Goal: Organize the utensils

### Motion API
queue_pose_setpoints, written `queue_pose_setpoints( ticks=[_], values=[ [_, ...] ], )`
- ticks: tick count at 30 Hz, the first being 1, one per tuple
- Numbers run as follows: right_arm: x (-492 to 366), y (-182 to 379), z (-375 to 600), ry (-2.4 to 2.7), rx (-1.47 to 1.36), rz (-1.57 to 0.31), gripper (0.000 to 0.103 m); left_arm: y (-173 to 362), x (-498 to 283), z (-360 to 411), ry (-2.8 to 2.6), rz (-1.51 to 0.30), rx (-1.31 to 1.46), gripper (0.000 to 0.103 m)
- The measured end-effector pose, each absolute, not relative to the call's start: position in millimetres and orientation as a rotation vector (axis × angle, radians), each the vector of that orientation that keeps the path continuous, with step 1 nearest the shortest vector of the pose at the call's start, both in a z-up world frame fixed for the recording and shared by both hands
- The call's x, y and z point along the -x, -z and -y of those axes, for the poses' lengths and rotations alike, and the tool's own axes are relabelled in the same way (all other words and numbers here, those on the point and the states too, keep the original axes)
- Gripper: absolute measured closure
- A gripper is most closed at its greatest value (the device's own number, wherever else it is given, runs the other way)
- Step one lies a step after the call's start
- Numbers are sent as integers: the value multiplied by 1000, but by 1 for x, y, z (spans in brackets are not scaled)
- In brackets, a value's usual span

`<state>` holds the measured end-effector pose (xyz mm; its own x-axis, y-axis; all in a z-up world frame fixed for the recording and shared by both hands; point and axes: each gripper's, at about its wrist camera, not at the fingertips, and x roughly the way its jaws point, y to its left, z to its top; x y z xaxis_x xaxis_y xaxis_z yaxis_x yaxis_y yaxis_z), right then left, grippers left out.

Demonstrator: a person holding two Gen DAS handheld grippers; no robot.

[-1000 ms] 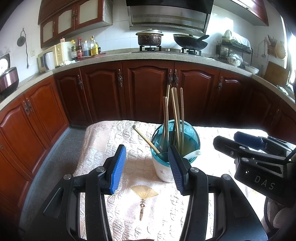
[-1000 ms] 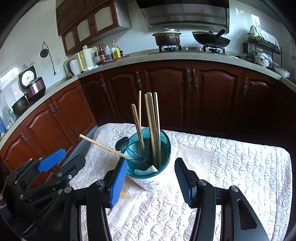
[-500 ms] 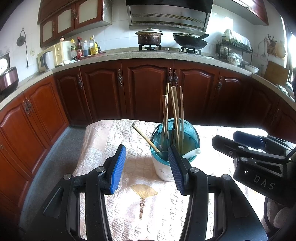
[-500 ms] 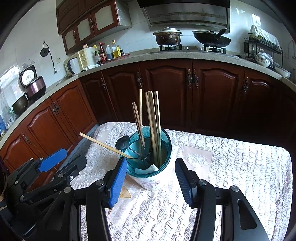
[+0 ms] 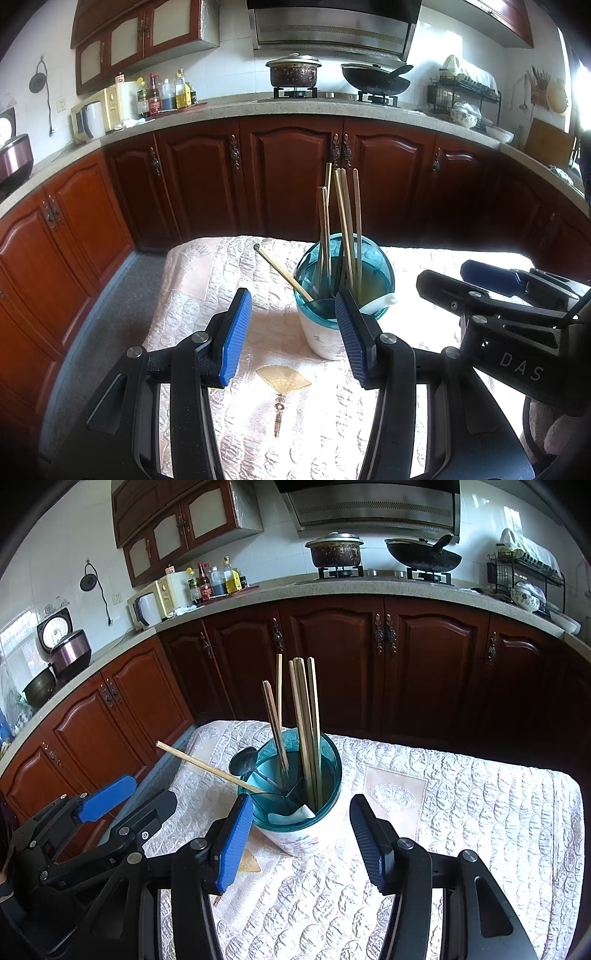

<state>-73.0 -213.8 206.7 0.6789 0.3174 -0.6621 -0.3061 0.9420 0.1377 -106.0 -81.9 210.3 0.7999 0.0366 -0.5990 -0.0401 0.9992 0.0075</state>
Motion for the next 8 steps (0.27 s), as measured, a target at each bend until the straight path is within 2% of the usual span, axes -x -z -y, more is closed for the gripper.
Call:
queue_pose_setpoints(
  ticks=[8],
  values=[
    [71, -201, 224, -327, -18, -751, 50, -210, 103, 81, -25, -640, 10, 56]
  ],
)
